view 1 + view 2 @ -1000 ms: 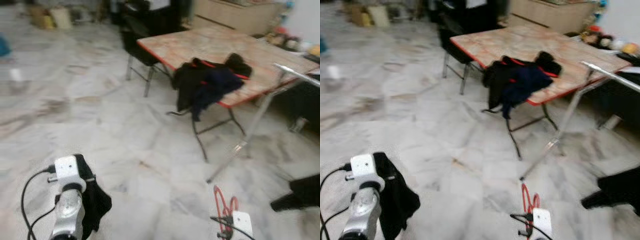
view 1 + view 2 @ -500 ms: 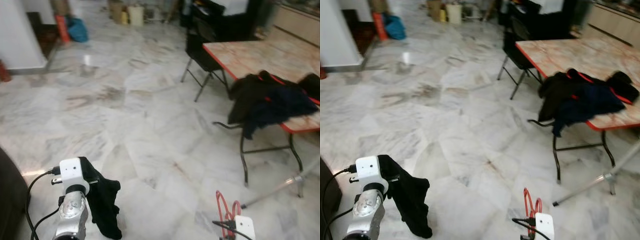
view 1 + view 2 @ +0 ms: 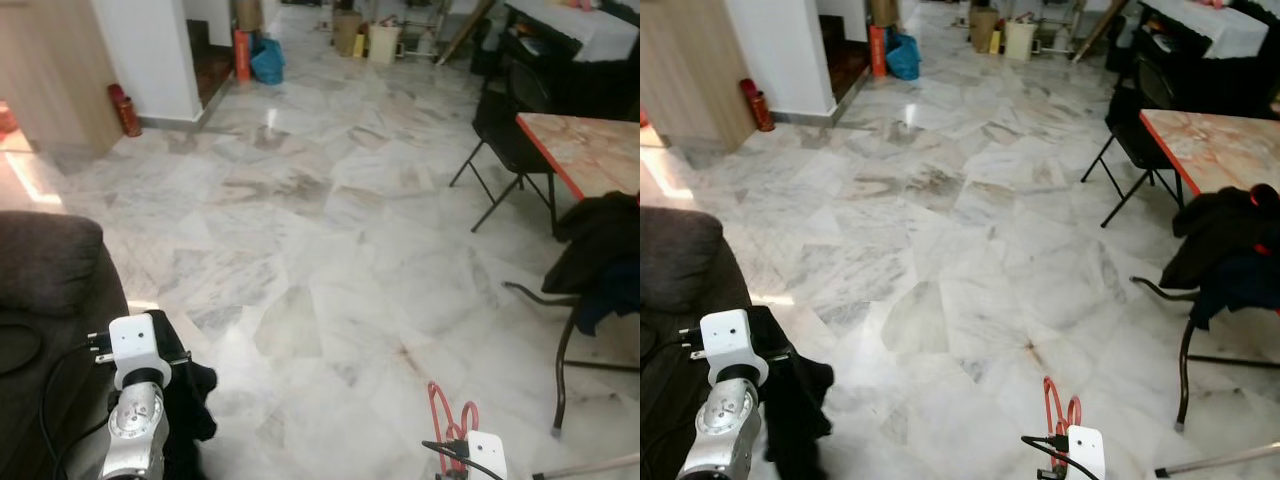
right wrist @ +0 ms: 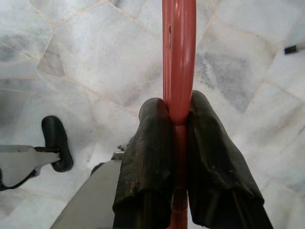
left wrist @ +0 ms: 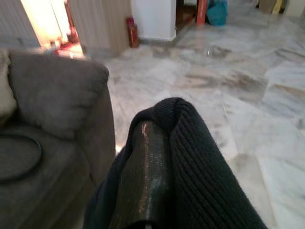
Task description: Hang hanger
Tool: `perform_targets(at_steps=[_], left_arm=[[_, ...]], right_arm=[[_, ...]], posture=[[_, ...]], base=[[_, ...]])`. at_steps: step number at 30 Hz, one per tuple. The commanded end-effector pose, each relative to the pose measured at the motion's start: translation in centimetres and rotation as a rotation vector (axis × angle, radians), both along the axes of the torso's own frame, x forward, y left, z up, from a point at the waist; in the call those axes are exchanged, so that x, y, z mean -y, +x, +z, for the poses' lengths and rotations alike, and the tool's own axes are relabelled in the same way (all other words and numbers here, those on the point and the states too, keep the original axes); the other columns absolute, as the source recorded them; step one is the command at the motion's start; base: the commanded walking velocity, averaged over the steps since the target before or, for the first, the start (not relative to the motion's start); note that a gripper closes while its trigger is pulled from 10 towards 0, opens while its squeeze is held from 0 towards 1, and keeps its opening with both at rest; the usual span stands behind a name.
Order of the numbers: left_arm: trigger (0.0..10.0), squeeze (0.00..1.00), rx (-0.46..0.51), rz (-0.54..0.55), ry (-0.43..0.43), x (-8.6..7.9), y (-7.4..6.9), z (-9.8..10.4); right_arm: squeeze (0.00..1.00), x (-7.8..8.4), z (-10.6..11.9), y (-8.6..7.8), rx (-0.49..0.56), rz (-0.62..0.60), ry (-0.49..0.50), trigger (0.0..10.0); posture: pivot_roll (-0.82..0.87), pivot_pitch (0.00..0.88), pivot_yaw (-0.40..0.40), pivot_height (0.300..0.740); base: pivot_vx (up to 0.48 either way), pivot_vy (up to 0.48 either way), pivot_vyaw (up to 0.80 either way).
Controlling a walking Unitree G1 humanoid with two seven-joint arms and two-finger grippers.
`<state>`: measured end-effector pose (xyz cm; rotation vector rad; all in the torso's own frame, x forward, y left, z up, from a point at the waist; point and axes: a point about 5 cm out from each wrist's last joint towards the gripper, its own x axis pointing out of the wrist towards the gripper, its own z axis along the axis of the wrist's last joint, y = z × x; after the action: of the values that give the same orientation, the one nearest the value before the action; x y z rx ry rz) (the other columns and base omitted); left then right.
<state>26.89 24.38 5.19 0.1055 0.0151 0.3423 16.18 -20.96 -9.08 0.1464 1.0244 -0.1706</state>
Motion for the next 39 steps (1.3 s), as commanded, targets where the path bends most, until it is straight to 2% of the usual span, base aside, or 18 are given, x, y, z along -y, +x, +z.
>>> perform_targets(at_steps=[1, 8, 12, 31, 39], left_arm=[[10.0, 0.00, 0.144, -0.040, 0.097, 0.7, 0.7, 3.2], [10.0, 0.00, 0.258, -0.067, 0.190, 1.3, 1.1, 6.3], [10.0, 0.00, 0.276, -0.058, 0.183, 1.5, 1.4, 7.1], [10.0, 0.00, 0.248, -0.034, 0.161, 1.6, 1.4, 7.3], [10.0, 0.00, 0.240, -0.032, 0.153, 1.5, 1.5, 7.3]], right_arm=[[0.00, 0.3, 0.0, -0.2, 0.006, -0.023, 0.002, 10.0], [0.00, 0.3, 0.0, -0.1, 0.002, 0.004, -0.005, 10.0], [0.00, 0.4, 0.1, 0.1, 0.005, 0.013, -0.007, 10.0], [0.00, 0.6, 0.3, 0.5, 0.005, 0.062, -0.047, 10.0], [0.00, 0.4, 0.3, 0.6, 0.007, 0.061, -0.042, 10.0]], posture=[[-0.05, 0.000, -0.064, 0.740], [-0.05, 0.000, -0.065, 0.740], [-0.05, 0.000, -0.062, 0.740], [-0.06, 0.000, -0.055, 0.740], [-0.07, 0.000, -0.047, 0.740]], base=[[0.000, 0.000, 0.00], [0.000, 0.000, 0.00], [0.064, 0.000, 0.00], [0.302, 0.000, 0.00], [0.341, 0.000, 0.49]])
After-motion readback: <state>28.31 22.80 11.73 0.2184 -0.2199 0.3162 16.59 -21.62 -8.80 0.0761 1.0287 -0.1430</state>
